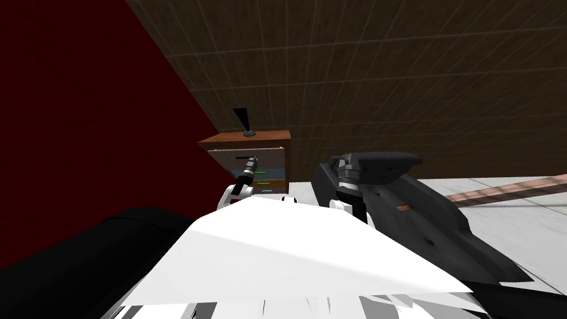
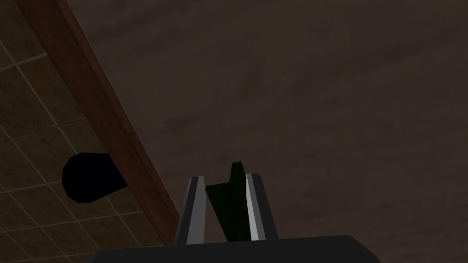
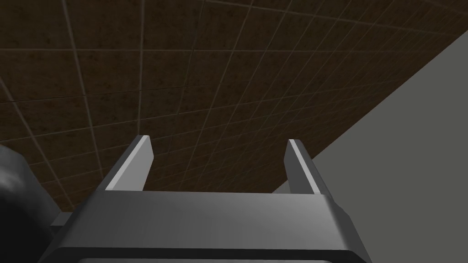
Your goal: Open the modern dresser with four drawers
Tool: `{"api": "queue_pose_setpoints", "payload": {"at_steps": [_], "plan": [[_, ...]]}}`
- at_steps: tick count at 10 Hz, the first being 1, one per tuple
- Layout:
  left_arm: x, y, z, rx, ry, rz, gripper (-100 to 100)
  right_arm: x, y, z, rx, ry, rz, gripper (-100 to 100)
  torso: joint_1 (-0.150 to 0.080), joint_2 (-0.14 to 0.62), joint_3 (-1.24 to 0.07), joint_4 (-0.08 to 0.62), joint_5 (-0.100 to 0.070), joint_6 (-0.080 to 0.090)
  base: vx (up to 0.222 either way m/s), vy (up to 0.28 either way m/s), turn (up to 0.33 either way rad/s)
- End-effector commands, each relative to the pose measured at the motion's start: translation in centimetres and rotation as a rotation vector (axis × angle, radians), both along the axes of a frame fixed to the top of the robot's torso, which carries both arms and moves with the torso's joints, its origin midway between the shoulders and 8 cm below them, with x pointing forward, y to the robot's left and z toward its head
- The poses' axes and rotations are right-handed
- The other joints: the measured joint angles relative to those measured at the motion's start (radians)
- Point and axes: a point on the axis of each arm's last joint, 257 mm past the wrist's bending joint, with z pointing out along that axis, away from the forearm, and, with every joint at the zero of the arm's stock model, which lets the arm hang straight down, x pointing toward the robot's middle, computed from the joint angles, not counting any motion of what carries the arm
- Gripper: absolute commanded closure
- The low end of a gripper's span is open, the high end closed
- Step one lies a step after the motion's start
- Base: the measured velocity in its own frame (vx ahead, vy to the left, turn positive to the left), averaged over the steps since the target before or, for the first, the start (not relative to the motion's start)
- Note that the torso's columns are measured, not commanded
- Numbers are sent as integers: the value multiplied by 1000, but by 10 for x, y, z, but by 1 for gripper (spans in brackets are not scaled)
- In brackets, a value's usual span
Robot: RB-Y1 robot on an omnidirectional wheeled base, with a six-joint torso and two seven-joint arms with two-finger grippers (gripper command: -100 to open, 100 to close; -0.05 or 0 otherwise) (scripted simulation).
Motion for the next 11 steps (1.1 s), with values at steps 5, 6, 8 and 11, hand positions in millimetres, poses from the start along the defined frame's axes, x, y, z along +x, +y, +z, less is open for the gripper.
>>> {"api": "queue_pose_setpoints", "payload": {"at_steps": [5, 6, 8, 11], "plan": [[23, 87, -7, -4, 25, 123, 100, 0, 0, 0, 0, 0, 0, 0, -1, -2, -2, 0, 0, 1, -199, -66, -199], [26, 102, -4, -7, 21, 145, 100, 0, 0, 0, 0, 0, 0, 0, -1, 0, -1, 2, -1, 1, -229, -105, -211], [25, 109, 1, -6, 10, 151, 100, 0, 0, 0, 0, 0, 0, 0, -1, -1, -2, 3, -2, -1, -140, -79, -94], [19, 110, 8, -5, 8, 154, -100, 0, 0, 0, 0, 0, 0, 0, -1, 2, 0, 3, -1, 0, -111, -42, 28]]}}
